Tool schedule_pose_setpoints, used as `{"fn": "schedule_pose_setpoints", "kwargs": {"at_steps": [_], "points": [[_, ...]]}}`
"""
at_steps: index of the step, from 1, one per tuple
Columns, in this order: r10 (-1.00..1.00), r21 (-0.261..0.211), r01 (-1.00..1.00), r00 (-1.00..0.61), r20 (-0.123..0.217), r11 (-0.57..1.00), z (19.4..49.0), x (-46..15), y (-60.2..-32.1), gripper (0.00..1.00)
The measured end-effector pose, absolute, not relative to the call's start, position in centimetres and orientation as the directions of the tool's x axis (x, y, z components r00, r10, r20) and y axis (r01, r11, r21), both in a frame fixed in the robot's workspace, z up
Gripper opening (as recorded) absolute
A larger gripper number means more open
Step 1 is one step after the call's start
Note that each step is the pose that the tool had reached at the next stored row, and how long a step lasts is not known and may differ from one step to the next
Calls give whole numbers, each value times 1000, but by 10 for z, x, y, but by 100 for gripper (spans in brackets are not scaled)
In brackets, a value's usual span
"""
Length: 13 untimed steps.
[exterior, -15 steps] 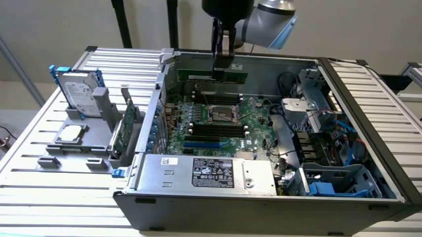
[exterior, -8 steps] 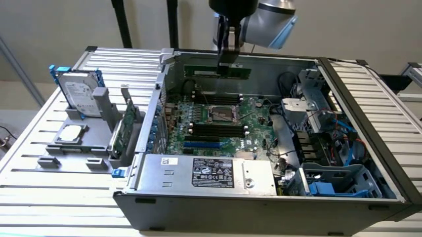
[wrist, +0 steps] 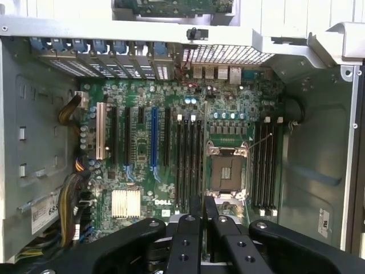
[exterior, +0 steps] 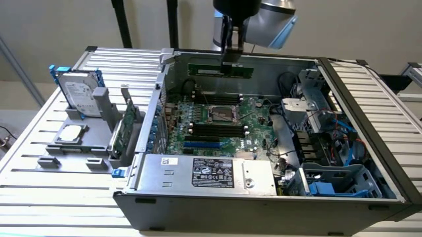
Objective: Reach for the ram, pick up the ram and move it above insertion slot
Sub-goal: 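Pick up the ram and move it above insertion slot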
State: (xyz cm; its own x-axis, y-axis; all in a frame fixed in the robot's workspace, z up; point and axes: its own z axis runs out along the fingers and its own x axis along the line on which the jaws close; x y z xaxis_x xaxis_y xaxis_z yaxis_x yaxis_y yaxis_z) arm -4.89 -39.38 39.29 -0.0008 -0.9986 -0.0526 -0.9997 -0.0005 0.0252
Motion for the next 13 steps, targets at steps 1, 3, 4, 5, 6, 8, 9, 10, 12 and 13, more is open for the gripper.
{"fn": "schedule_pose_setpoints", "kwargs": {"at_steps": [1,3,4,5,6,8,9,10,12,13], "points": [[-999,25,-1000,-1,-53,0,393,-49,-394,13],[-999,25,-1000,-1,-52,0,393,-48,-394,13],[-999,25,-1000,-1,-53,0,393,-48,-394,13],[-999,25,-1000,-1,-53,0,393,-48,-394,13],[-999,25,-1000,-1,-53,0,393,-48,-394,13],[-999,25,-1000,-1,-53,0,393,-48,-394,13],[-999,25,-1000,-1,-53,0,393,-48,-394,13],[-999,25,-1000,-1,-53,0,393,-48,-394,13],[-999,25,-1000,-1,-53,0,393,-48,-394,13],[-999,25,-1000,-1,-53,0,393,-48,-394,13]]}}
